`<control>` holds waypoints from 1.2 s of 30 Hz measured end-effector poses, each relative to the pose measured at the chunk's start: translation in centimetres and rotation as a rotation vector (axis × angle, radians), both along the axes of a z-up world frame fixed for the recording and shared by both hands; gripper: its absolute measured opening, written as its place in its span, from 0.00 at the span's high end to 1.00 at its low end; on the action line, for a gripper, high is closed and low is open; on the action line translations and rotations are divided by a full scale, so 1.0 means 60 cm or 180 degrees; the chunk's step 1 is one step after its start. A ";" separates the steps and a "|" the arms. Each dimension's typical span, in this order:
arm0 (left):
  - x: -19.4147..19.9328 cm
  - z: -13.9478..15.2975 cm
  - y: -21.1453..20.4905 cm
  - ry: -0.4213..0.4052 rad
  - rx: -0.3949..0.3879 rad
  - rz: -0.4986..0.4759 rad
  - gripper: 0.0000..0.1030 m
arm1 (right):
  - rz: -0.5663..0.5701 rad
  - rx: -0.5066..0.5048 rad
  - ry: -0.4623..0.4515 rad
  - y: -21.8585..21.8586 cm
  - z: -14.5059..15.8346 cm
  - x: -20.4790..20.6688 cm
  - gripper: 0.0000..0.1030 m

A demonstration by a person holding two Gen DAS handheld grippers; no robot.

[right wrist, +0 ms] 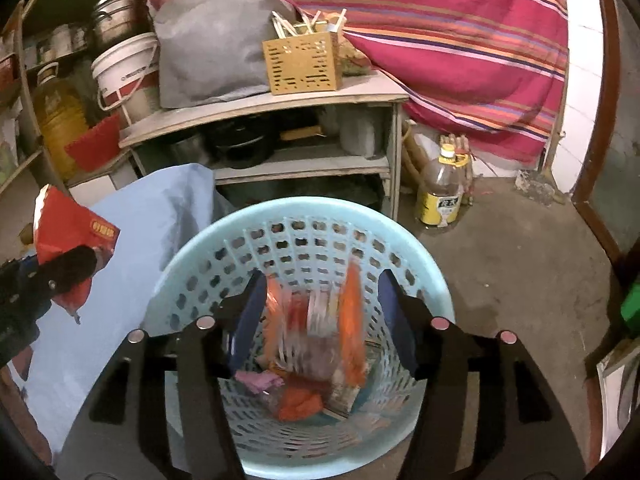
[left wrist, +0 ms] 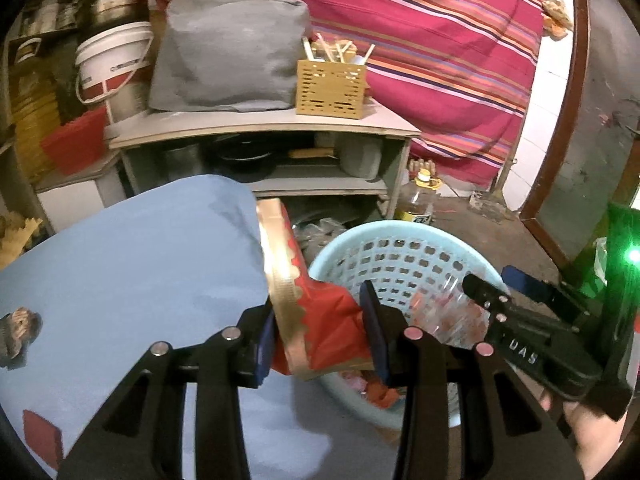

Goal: Collect trash
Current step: 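Release the clear packet into the wastebasket with the right tool while the left tool releases the red bag, then move both tools back over the table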

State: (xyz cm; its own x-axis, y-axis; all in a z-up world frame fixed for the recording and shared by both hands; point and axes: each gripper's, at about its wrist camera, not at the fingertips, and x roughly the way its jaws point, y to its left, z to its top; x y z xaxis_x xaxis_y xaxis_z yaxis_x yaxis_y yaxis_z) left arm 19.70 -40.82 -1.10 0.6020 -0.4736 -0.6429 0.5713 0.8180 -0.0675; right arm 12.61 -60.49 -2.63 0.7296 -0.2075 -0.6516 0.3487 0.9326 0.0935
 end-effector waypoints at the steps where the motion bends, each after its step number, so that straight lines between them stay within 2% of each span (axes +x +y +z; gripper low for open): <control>1: 0.002 -0.001 -0.007 0.0005 -0.0002 -0.0010 0.62 | -0.0020 0.0002 -0.0002 -0.004 -0.001 -0.003 0.39; 8: 0.020 -0.023 -0.057 0.0030 0.0022 -0.0031 0.62 | -0.0287 -0.0134 -0.0193 -0.033 0.018 -0.043 0.12; 11: 0.028 -0.041 -0.082 0.0029 0.0060 -0.0049 0.62 | -0.0406 -0.0162 -0.0267 -0.043 0.025 -0.054 0.07; 15: 0.038 -0.067 -0.111 0.0117 0.0156 -0.0109 0.58 | -0.0463 -0.0167 -0.0283 -0.049 0.029 -0.060 0.07; 17: 0.042 -0.076 -0.114 0.0210 0.0150 -0.0178 0.45 | -0.0497 -0.0143 -0.0284 -0.052 0.028 -0.061 0.07; 18: 0.044 -0.077 -0.114 0.0255 0.0121 -0.0201 0.33 | -0.0516 -0.0119 -0.0277 -0.054 0.027 -0.061 0.07; 19: 0.047 -0.076 -0.110 0.0263 0.0083 -0.0160 0.29 | -0.0532 -0.0105 -0.0276 -0.055 0.027 -0.060 0.07; 23: 0.052 -0.072 -0.096 0.0268 0.0062 -0.0095 0.27 | -0.0545 -0.0112 -0.0251 -0.053 0.027 -0.059 0.07; 30: 0.047 -0.038 0.000 0.0130 0.0027 0.0140 0.24 | -0.0453 -0.0128 -0.0245 -0.023 0.033 -0.038 0.04; 36: 0.030 0.015 0.152 -0.0124 0.0032 0.0480 0.12 | -0.0190 -0.0228 -0.0239 0.068 0.039 -0.003 0.04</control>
State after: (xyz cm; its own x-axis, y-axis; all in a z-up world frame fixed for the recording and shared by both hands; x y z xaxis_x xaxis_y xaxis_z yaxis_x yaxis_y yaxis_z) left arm 21.47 -31.71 -0.18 0.6903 -0.3696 -0.6220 0.4441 0.8951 -0.0391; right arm 12.45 -56.40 -0.29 0.7607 -0.2961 -0.5776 0.3983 0.9156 0.0552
